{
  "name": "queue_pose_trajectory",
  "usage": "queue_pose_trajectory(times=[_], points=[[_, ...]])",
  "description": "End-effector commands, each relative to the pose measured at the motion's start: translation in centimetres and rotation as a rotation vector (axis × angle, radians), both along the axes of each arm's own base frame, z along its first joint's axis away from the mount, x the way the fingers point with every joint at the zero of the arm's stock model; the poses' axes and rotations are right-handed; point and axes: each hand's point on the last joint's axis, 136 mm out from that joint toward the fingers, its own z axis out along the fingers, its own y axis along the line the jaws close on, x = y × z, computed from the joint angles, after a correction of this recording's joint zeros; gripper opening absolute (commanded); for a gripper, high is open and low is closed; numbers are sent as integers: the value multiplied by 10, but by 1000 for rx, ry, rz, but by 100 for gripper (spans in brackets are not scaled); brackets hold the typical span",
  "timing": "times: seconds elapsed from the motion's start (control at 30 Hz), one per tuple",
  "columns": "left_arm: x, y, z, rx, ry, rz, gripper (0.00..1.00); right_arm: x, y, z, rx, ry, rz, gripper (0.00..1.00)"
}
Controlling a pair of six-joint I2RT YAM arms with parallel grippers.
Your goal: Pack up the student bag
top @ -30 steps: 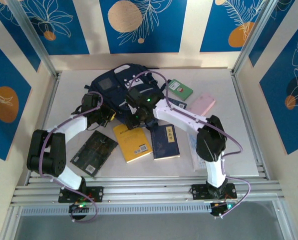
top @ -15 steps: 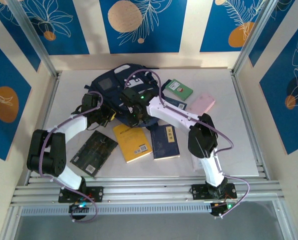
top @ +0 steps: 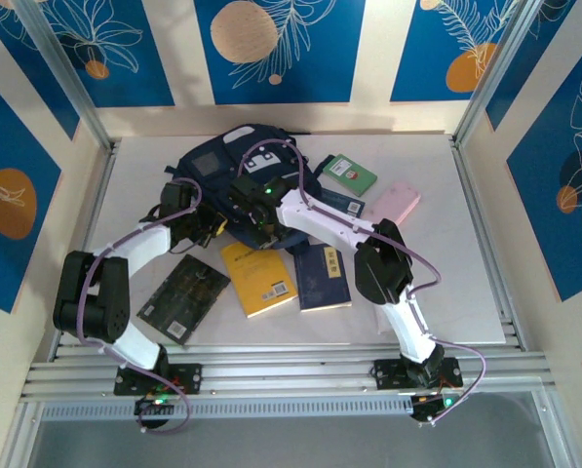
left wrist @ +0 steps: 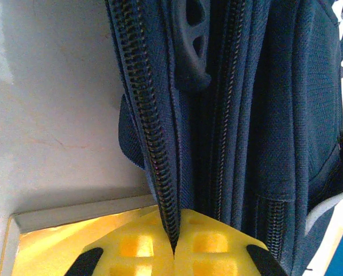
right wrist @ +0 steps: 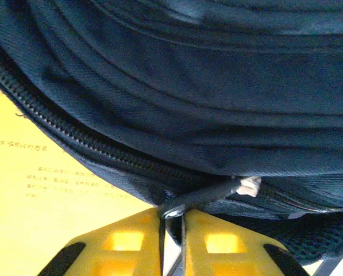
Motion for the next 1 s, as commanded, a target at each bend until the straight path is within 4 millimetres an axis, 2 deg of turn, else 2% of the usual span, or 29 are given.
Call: queue_pose_trajectory(times=[0.0,0.13,0.23,0.4,0.57,0.73,0.8,0.97], points=[[13,-7,19,-17,-70,-33,0,3,-4,16,4,-43,-7,10],[12,-6,18,-6,-68,-34,0,2,-9,34,86,-50,-40,6],[12,-6,17,-4,-67,-36,0,1,-16,39,148,-22,-74,3],[12,-6,18,-4,-69,-38,0,-1,-23,38,251,45,-113,0],[12,-6,16,2,-65,-43,0,-8,-17,42,371,133,-103,0],[12,-6,16,4,-66,-44,0,-3,-21,41,431,170,-130,0],[12,-6,16,5,-65,-45,0,-4,-19,42,457,191,-126,6],[13,-6,18,11,-68,-51,0,-1,-13,51,482,194,-150,37]])
